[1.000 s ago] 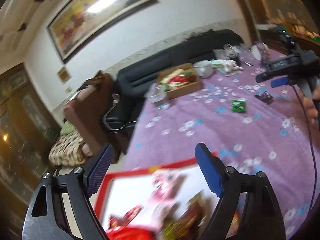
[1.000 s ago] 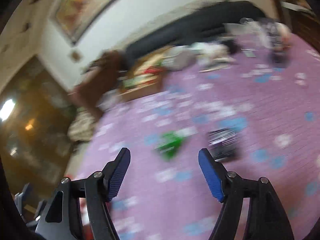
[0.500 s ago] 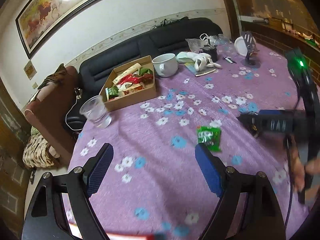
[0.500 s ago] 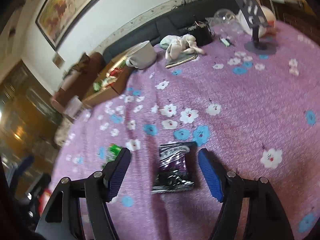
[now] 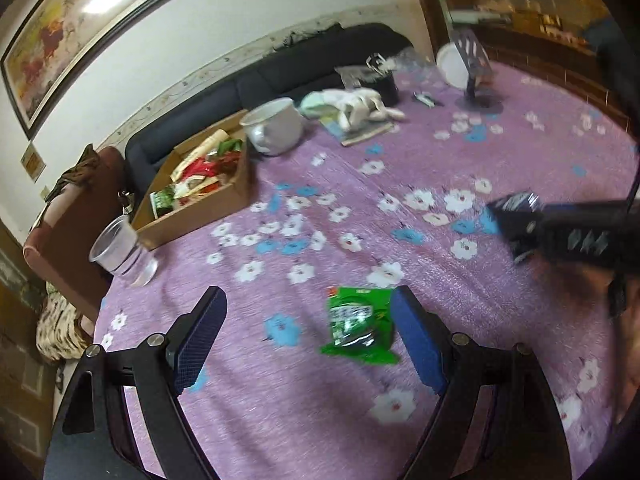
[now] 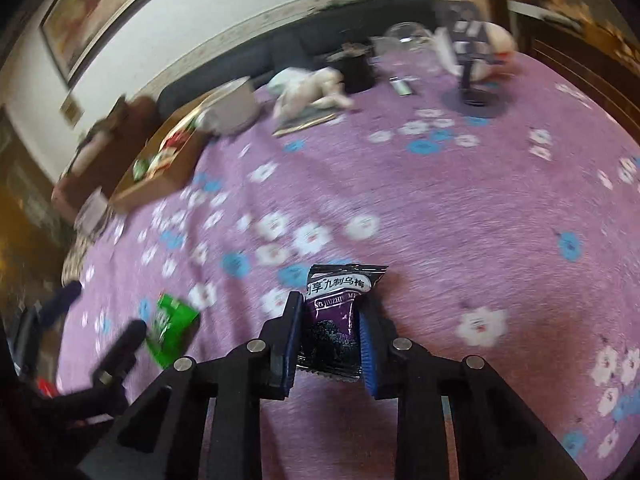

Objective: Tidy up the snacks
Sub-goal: 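Grasp the green packet with the left tool while the right tool grasps the dark purple packet, then carry the green and dark purple packets over the white tray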

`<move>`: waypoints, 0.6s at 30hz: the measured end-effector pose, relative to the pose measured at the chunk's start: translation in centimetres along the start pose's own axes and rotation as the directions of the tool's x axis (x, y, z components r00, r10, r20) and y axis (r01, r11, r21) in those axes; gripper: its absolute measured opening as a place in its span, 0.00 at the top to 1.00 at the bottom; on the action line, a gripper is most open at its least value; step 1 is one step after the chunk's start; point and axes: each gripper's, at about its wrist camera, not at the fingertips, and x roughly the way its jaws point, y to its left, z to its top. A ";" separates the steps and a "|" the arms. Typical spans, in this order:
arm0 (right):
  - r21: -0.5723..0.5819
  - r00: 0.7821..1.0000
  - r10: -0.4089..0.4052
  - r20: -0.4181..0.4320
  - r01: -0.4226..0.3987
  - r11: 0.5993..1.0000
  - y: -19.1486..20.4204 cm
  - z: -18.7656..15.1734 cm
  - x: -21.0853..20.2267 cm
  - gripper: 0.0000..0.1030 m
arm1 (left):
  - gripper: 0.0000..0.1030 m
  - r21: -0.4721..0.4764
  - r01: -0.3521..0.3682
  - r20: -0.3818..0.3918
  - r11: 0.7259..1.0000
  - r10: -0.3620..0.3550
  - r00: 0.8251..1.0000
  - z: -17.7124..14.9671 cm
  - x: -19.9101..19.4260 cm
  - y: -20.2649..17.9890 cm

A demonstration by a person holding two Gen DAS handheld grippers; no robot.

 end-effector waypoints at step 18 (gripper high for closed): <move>0.129 0.995 0.095 -0.008 -0.093 0.987 -1.8 0.3 -1.2 0.74 | 0.60 -0.064 0.184 -0.052 0.981 -0.187 0.981 -0.8 2.2 -0.5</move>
